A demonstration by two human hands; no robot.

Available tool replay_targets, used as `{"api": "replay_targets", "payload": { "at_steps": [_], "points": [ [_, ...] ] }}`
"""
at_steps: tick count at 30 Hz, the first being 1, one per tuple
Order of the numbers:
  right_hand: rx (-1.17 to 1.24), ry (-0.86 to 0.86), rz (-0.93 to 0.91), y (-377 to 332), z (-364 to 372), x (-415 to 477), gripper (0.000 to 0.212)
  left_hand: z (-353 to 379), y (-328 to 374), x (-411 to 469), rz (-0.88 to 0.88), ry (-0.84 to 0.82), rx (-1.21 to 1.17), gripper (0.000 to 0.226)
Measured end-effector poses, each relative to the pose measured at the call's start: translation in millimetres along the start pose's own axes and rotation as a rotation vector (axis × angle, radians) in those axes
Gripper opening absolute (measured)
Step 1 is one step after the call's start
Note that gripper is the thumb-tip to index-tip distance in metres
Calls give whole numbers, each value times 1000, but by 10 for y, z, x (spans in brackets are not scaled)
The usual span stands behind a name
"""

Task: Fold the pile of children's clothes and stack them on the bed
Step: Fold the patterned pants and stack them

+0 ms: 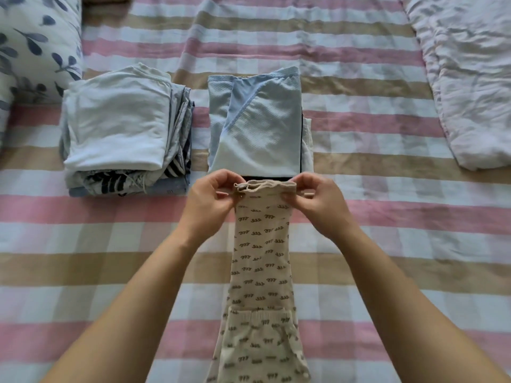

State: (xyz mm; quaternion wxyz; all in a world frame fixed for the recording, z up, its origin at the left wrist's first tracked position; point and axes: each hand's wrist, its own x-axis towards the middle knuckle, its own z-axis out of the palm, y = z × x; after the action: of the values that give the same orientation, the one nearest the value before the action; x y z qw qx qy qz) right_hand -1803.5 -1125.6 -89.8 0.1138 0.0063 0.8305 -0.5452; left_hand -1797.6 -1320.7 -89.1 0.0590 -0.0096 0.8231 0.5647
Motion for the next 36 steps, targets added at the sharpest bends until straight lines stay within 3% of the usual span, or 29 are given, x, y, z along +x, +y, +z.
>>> {"api": "replay_targets", "payload": {
  "at_steps": [2,5,7,10,14,18,21,23,27,30,32,36],
  "points": [
    [-117,-9,-121,-102,-41,-405,27,-110,106,-370,146,-36,146,15],
    [-293,26,-353,-24,-20,-1059,16,-163,141,-1012,326,-86,334,13],
    [-378,39,-452,102,47,-1483,19,-128,90,-1437,390,-98,386,4],
    [-457,62,-571,374,208,-2030,9,8,-111,-1995,432,-93,430,18],
    [-579,87,-649,836,462,-2527,25,263,-544,-2569,451,-106,521,22],
    [-679,35,-583,1205,685,-2736,35,465,-919,-2844,396,-190,641,18],
    [-739,-95,-518,1299,718,-2754,18,500,-1025,-2880,354,-278,751,15],
    [-627,-82,-468,1263,698,-2703,12,525,-977,-2790,353,-205,729,19],
    [-414,98,-259,999,941,-2297,43,806,-791,-2323,290,-19,631,32],
    [-550,-4,-27,1011,1177,-1890,53,991,-867,-1923,16,-140,802,52],
    [-711,-70,77,1222,1221,-1757,55,1041,-1109,-1811,-101,-220,929,53],
    [-797,-102,67,1416,1206,-1717,58,1049,-1292,-1803,-101,-255,929,55]
  ]
}}
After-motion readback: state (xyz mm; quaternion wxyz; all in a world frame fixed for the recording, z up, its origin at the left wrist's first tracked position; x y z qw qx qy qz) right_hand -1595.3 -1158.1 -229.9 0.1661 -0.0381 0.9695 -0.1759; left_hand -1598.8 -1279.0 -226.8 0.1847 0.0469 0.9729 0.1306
